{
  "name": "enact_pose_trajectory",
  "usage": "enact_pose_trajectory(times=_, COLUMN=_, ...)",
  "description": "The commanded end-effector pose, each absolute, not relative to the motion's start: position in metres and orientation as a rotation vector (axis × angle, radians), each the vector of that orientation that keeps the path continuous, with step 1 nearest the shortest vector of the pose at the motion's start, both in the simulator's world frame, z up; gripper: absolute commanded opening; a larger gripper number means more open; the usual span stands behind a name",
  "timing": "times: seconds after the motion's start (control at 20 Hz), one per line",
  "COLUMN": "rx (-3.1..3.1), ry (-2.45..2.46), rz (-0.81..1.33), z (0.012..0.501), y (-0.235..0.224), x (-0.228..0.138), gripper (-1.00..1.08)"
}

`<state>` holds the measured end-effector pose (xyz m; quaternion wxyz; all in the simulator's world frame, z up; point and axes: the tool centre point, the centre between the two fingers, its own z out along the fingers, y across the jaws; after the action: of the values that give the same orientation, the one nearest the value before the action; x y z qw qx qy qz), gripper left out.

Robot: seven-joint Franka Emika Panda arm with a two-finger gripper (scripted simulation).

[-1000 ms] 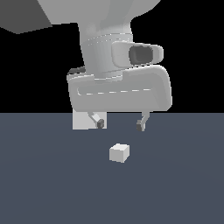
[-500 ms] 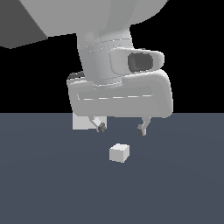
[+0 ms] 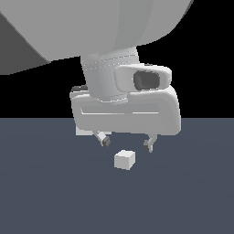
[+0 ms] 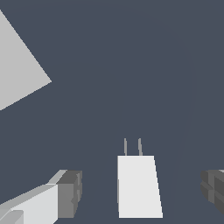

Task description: Plug the charger into the wall socket.

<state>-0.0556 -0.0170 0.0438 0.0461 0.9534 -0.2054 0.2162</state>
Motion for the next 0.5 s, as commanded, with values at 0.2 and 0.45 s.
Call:
enact_pose_trajectory(times=0.2, rx=2.910, ry=-0.630, rz=0.659, z=0.018, y=-0.017, x=-0.056, gripper=1.00)
enact_pose_trajectory(times=0.45, rx=2.910, ry=-0.630, rz=0.660, z=0.012, y=-0.017, x=-0.056, gripper=1.00)
